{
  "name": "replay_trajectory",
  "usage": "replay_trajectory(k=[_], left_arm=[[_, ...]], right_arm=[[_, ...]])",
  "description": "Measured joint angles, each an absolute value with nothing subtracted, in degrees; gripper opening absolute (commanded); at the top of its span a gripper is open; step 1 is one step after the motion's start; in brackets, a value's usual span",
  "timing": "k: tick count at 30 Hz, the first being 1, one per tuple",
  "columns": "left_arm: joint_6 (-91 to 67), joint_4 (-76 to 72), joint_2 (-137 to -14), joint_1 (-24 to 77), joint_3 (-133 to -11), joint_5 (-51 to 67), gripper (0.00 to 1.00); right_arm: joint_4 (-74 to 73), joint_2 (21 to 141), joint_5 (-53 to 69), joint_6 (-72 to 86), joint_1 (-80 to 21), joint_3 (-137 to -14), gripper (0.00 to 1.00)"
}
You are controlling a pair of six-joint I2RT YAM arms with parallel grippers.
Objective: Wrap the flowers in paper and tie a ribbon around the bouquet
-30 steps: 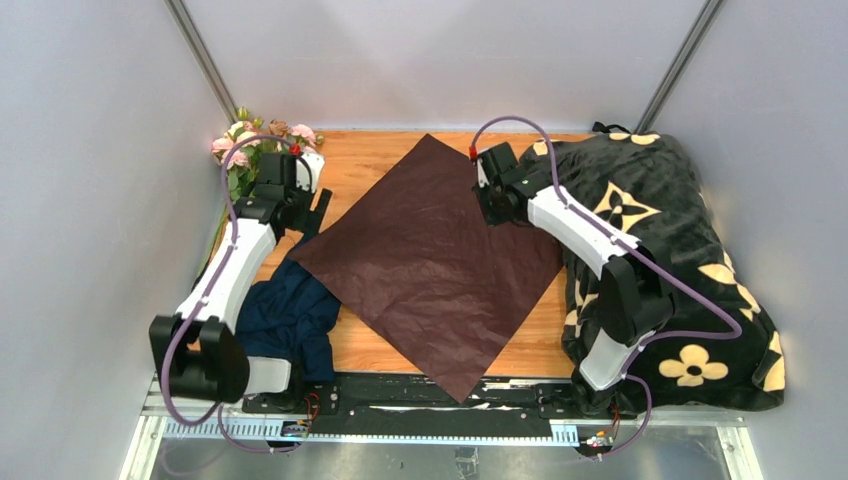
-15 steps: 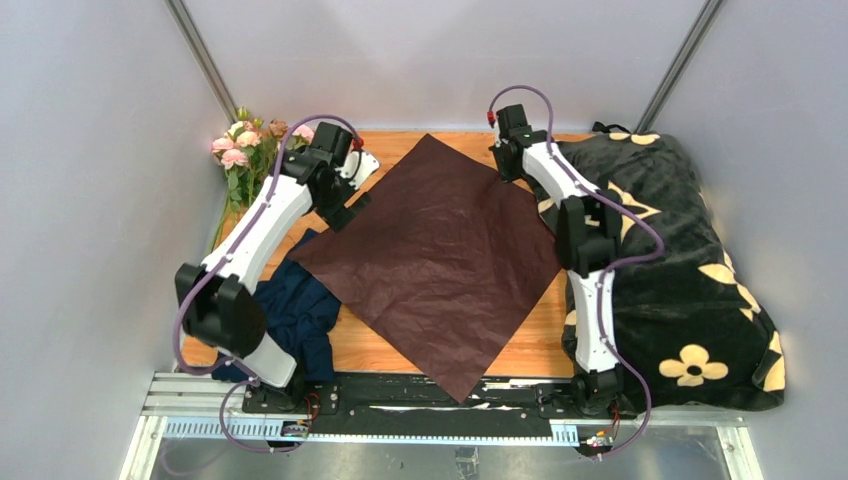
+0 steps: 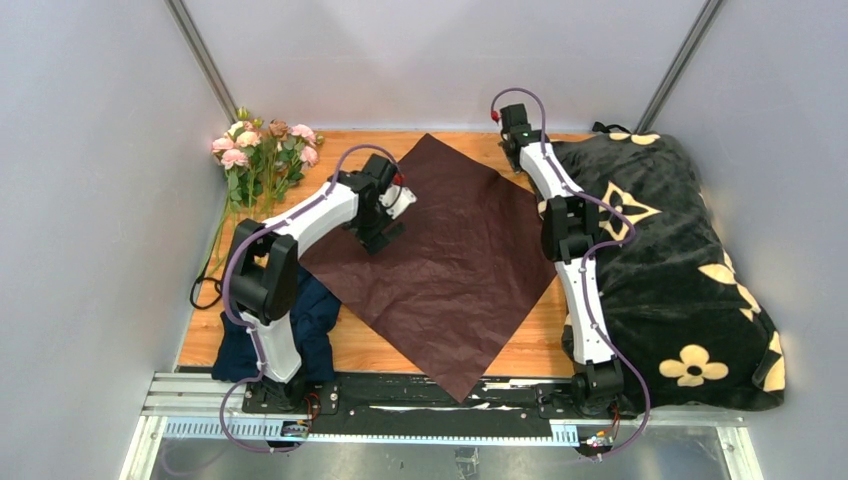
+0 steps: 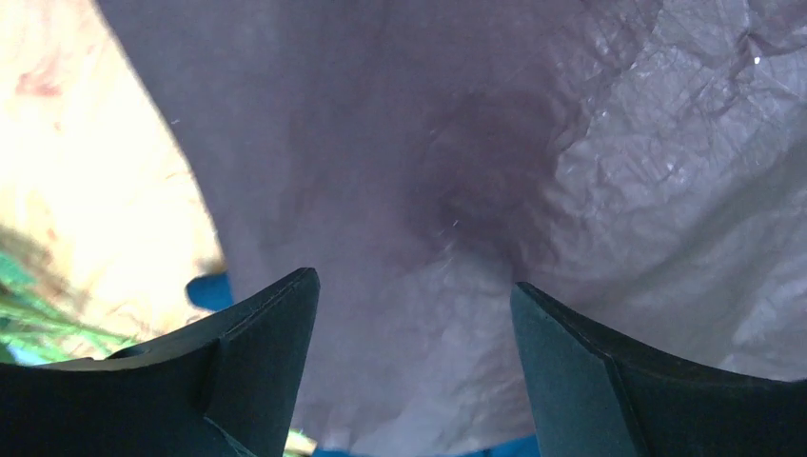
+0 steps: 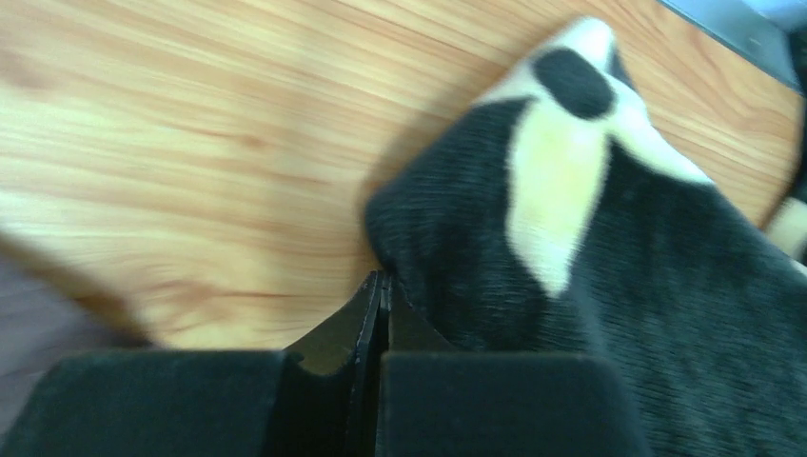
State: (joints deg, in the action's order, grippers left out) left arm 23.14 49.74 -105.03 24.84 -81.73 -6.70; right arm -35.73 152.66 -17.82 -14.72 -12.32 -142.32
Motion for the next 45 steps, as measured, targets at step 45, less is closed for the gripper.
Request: replay_trajectory(k=[45], left_arm=[[22.04, 26.13, -111.92, 25.26, -75.92, -16.88, 0.82]], right_arm=[[-14.57, 151.59, -17.56, -2.13, 14.15, -150.32, 0.19]])
